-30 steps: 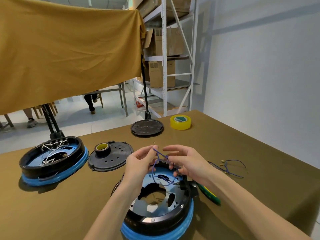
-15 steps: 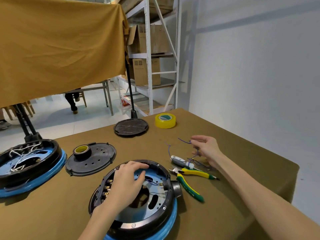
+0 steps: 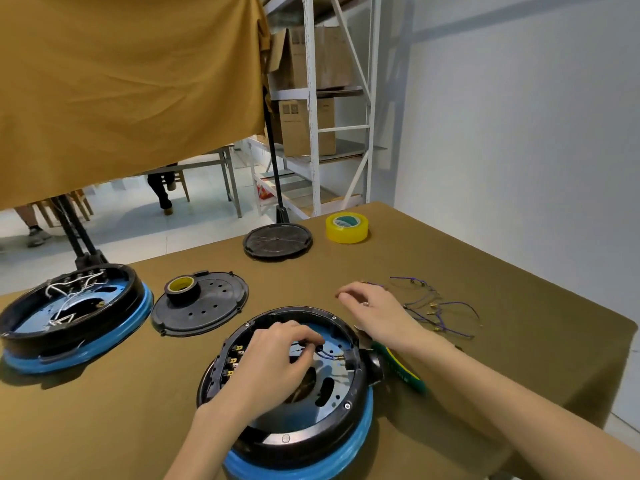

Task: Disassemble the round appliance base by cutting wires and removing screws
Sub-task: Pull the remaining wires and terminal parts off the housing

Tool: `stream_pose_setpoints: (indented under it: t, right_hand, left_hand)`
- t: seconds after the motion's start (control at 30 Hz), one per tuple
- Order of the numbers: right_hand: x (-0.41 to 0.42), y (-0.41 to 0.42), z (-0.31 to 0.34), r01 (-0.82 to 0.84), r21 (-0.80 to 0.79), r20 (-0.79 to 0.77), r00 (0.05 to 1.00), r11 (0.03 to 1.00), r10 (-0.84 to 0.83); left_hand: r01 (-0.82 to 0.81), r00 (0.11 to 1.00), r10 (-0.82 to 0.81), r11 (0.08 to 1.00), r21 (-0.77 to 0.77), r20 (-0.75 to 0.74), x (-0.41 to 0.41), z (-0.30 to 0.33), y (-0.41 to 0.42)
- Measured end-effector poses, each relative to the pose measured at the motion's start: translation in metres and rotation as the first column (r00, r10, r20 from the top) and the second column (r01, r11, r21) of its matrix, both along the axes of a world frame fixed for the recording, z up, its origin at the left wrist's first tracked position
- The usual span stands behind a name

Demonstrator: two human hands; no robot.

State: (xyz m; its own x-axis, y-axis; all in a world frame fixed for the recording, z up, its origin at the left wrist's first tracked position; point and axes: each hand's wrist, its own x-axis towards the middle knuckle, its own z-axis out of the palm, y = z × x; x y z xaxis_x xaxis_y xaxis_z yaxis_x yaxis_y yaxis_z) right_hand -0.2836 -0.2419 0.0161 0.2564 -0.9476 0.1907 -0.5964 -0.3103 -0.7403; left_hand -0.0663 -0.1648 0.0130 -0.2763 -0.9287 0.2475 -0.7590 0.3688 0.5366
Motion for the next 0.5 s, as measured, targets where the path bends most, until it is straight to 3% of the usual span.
stream_pose_setpoints:
  t: [0.13, 0.5]
  right_hand:
    - [0.029, 0.016, -0.02, -0.032, 0.099, -0.007, 0.999, 0.995, 0.033]
    - [0.044, 0.016, -0.022, -0.073, 0.111, 0.066, 0.996, 0.991, 0.066]
  left_hand:
    - [0.073, 0.995, -0.073, 0.997, 0.012, 0.072, -0.004, 0.001, 0.005]
    - [-0.008, 0.992, 0.01, 1.0, -0.016, 0.122, 0.0, -0.01, 0.006]
